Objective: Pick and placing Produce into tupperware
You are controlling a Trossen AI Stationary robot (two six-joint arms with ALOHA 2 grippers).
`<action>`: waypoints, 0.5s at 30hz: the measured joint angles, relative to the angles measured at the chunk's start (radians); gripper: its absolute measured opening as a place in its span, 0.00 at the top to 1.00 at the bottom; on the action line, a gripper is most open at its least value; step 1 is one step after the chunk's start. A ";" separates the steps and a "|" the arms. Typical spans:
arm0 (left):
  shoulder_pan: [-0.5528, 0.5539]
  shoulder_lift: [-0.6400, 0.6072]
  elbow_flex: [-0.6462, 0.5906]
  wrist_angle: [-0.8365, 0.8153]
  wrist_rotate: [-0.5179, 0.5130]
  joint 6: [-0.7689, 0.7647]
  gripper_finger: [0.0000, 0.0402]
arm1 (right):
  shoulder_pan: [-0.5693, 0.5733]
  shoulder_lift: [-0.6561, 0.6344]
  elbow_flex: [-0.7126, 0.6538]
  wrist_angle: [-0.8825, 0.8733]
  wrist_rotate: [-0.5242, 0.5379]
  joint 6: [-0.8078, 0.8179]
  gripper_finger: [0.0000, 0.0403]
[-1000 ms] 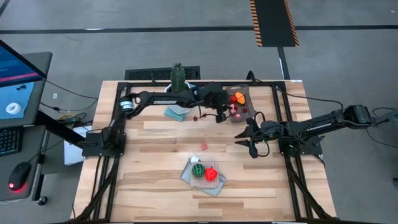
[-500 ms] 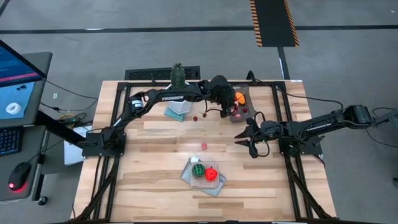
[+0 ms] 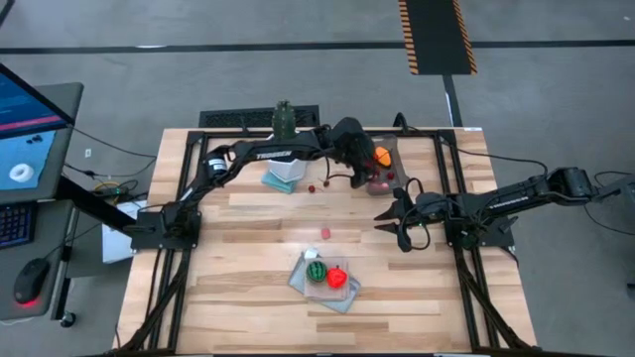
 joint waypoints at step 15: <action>-0.255 -0.433 -0.356 0.165 -0.344 0.055 0.47 | 0.000 0.000 0.000 -0.001 0.000 0.000 0.64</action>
